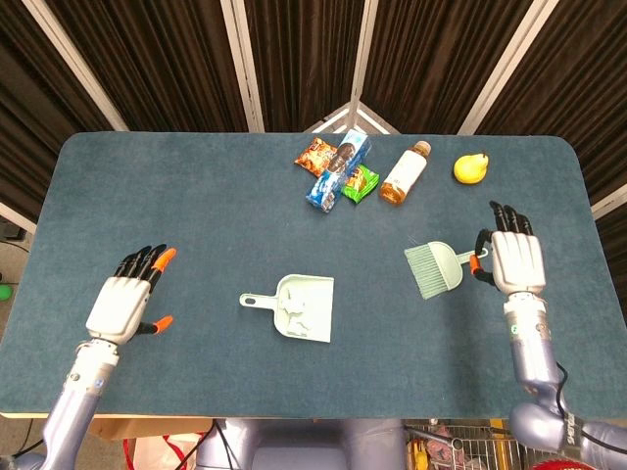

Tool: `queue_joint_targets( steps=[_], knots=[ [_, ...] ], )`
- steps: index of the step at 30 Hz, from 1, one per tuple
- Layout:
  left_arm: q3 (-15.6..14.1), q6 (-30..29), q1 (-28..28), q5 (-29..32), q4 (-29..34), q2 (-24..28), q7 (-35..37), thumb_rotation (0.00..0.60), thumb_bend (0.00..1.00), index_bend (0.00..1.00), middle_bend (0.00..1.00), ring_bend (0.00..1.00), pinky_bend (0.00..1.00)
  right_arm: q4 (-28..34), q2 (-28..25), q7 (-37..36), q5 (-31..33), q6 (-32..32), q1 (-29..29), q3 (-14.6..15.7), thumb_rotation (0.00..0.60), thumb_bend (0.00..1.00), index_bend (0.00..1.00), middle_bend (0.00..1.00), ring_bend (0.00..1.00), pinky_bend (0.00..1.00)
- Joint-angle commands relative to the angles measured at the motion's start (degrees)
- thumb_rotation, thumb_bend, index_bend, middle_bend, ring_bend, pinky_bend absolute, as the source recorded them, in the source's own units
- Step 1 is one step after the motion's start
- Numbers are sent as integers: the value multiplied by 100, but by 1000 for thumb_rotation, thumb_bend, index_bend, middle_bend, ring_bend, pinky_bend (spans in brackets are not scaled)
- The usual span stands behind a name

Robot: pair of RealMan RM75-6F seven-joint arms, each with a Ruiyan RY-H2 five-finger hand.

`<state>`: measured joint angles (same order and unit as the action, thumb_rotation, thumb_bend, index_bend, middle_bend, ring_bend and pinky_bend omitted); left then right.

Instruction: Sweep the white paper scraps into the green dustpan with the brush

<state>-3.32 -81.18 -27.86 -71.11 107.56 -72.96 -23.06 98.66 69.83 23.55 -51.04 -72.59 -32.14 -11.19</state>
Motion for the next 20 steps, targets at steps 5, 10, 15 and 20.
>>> queue_joint_targets(
  steps=[5,10,15,20],
  knots=[
    [-719,-311,710,-972,-463,373,366,600,0,0,0,0,0,602,-647,-813,-1530,-514,1013,949,600,331,0,0,0,0],
    [-948,-582,1084,-1454,-811,504,563,600,0,0,0,0,0,512,-900,-1310,-2509,-985,1724,1627,600,288,0,0,0,0],
    [-1008,-781,1369,-1731,-1069,597,739,600,0,0,0,0,0,-18,-986,-1601,-3283,-1550,2273,1993,600,286,0,0,0,0],
    [-870,-793,1478,-1826,-1176,593,933,600,0,0,0,0,0,-305,-857,-1724,-3490,-1881,2482,1829,600,285,0,0,0,0]
  ],
)
